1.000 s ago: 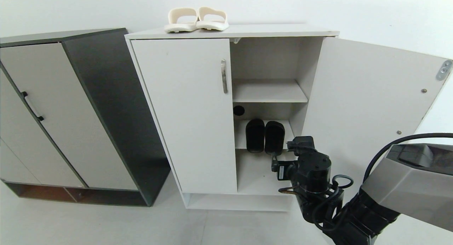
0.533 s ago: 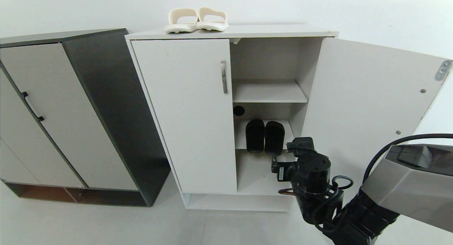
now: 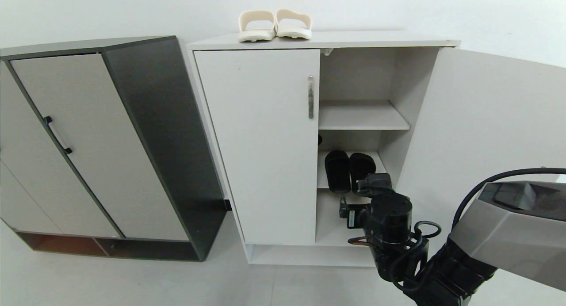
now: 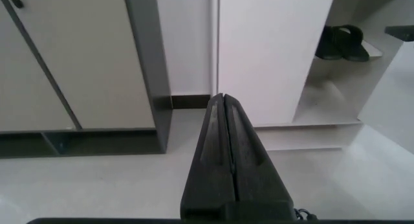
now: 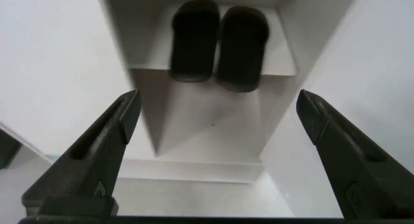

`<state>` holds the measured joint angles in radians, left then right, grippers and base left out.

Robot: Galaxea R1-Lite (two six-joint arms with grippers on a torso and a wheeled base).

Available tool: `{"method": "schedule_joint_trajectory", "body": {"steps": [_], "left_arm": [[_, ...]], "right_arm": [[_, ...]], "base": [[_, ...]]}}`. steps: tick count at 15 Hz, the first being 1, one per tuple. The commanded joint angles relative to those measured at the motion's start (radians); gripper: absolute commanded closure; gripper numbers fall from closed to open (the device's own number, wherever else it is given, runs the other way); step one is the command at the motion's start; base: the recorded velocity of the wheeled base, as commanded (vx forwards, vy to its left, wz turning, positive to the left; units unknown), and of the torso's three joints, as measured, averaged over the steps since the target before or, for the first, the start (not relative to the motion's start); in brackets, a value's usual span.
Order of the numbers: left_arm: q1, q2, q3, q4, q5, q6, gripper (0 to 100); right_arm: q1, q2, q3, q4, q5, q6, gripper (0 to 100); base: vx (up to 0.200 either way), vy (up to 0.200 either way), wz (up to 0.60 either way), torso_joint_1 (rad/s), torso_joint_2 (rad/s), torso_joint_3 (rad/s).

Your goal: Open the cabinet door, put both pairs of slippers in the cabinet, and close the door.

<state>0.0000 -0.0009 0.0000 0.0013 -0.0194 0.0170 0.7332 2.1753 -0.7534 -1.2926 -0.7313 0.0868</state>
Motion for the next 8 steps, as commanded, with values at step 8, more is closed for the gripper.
{"method": "schedule_joint_trajectory", "body": {"steps": [8], "left_arm": [[0.000,0.001,0.000,0.000,0.001,0.001,100]], "right_arm": [[-0.006,0.008,0.017,-0.007,0.001,-0.001,0]], "base": [[0.000,0.150,0.00,0.001,0.00,0.002]]}}
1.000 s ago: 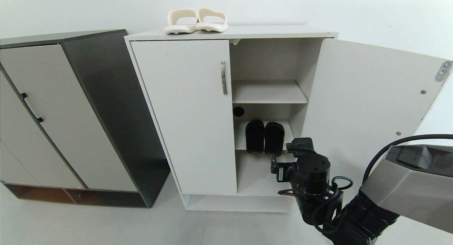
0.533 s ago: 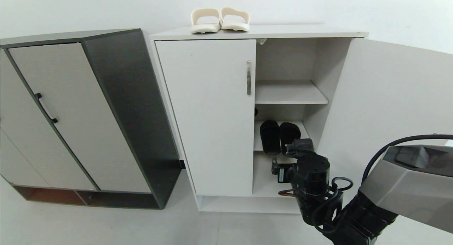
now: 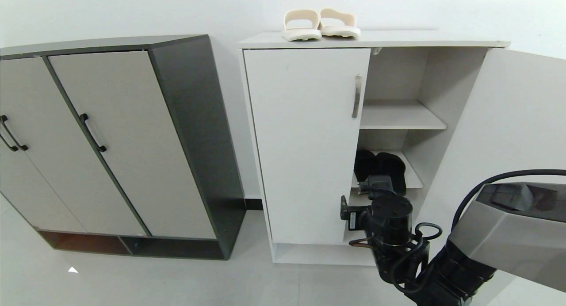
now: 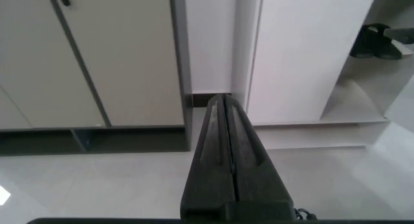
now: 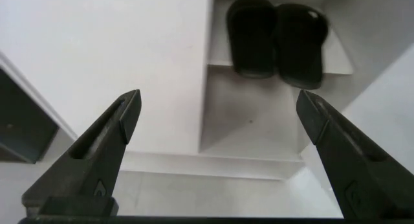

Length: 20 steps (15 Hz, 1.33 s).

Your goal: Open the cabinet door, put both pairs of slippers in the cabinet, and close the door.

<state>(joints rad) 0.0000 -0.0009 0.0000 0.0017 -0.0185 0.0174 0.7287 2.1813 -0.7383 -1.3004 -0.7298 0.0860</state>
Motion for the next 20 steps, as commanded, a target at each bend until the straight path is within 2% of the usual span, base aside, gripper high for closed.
{"method": "schedule_joint_trajectory", "body": {"steps": [1,11,20], "left_arm": [[0.000,0.001,0.000,0.000,0.000,-0.001,100],[0.000,0.001,0.000,0.000,-0.001,0.001,100],[0.000,0.001,0.000,0.000,0.000,-0.002,100]], "right_arm": [[-0.008,0.003,0.007,0.000,0.003,0.000,0],[-0.011,0.018,0.020,-0.076,0.021,-0.029,0],[-0.009,0.034,0.027,-0.076,0.021,-0.034,0]], "base": [[0.000,0.000,0.00,0.000,0.00,0.000],[0.000,0.000,0.00,0.000,0.00,0.000],[0.000,0.000,0.00,0.000,0.00,0.000]]}}
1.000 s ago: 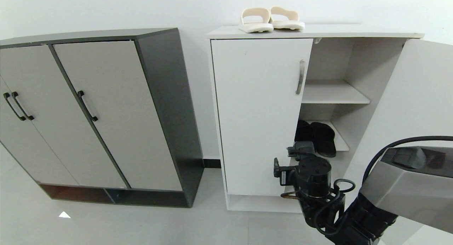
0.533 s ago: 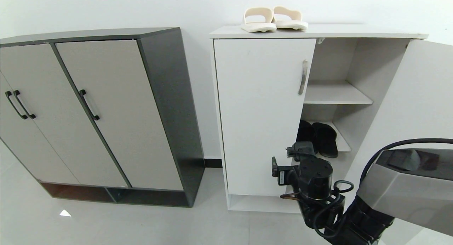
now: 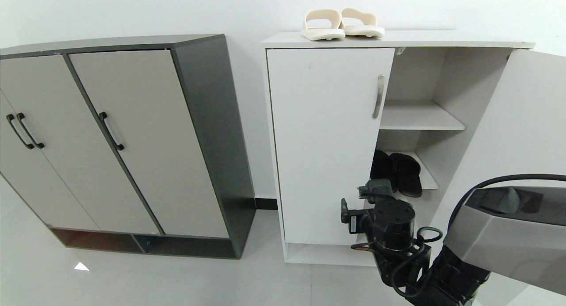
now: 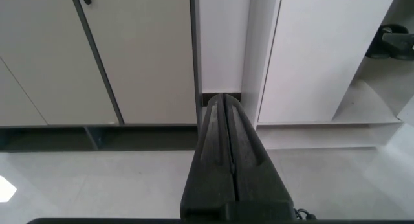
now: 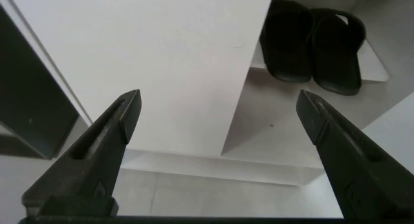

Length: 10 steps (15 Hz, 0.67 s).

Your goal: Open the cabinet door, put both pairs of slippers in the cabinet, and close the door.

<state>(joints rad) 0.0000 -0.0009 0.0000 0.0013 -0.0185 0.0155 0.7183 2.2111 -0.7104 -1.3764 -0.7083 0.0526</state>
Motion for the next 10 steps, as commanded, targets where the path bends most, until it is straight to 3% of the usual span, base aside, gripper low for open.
{"method": "schedule_joint_trajectory", "body": {"steps": [1,5,10], "left_arm": [[0.000,0.001,0.000,0.000,0.000,0.000,100],[0.000,0.001,0.000,0.000,0.000,0.000,100],[0.000,0.001,0.000,0.000,0.000,0.000,100]], "right_arm": [[0.001,0.006,0.000,-0.001,0.001,-0.002,0],[0.001,0.004,0.005,-0.016,0.000,-0.003,0],[0.000,0.001,0.014,-0.016,-0.002,-0.003,0]], "base": [[0.000,0.000,0.00,0.000,0.00,0.000],[0.000,0.000,0.00,0.013,-0.17,-0.237],[0.000,0.000,0.00,0.071,-0.49,-0.360]]}}
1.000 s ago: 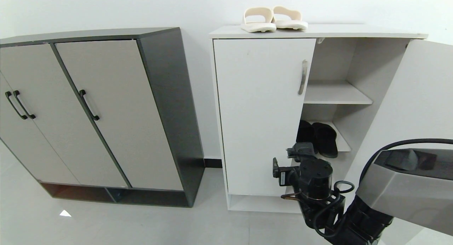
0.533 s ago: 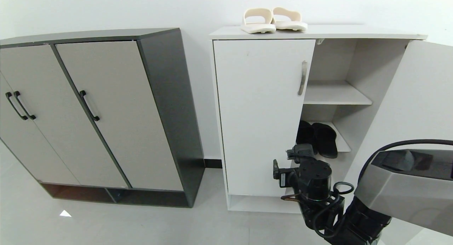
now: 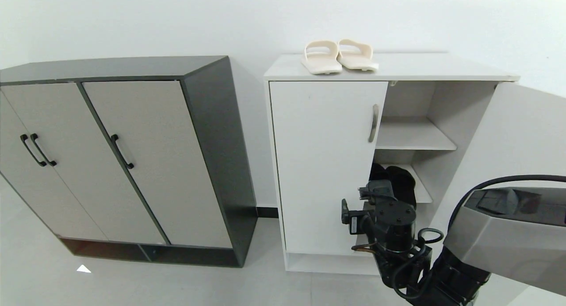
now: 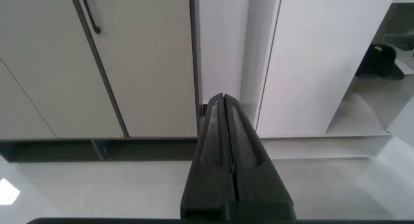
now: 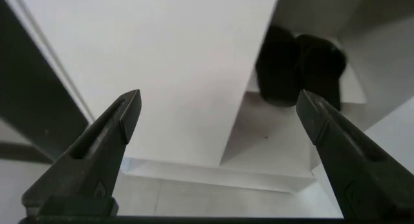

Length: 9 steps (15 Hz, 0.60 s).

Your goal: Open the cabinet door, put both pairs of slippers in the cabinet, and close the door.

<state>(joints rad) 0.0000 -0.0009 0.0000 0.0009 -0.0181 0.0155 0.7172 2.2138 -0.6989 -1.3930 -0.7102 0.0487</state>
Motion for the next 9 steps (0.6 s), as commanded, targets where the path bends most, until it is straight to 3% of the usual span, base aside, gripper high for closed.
{"method": "schedule_joint_trajectory", "body": {"steps": [1,9], "left_arm": [[0.000,0.001,0.000,0.001,0.000,0.000,100],[0.000,0.001,0.000,0.001,0.000,0.000,100]], "right_arm": [[0.002,-0.002,0.006,-0.001,0.000,0.000,0],[0.001,-0.002,0.012,0.000,0.002,0.000,0]], "base": [[0.000,0.000,0.00,0.119,-0.45,-0.344],[0.000,0.000,0.00,0.148,-0.47,-0.328]]}}
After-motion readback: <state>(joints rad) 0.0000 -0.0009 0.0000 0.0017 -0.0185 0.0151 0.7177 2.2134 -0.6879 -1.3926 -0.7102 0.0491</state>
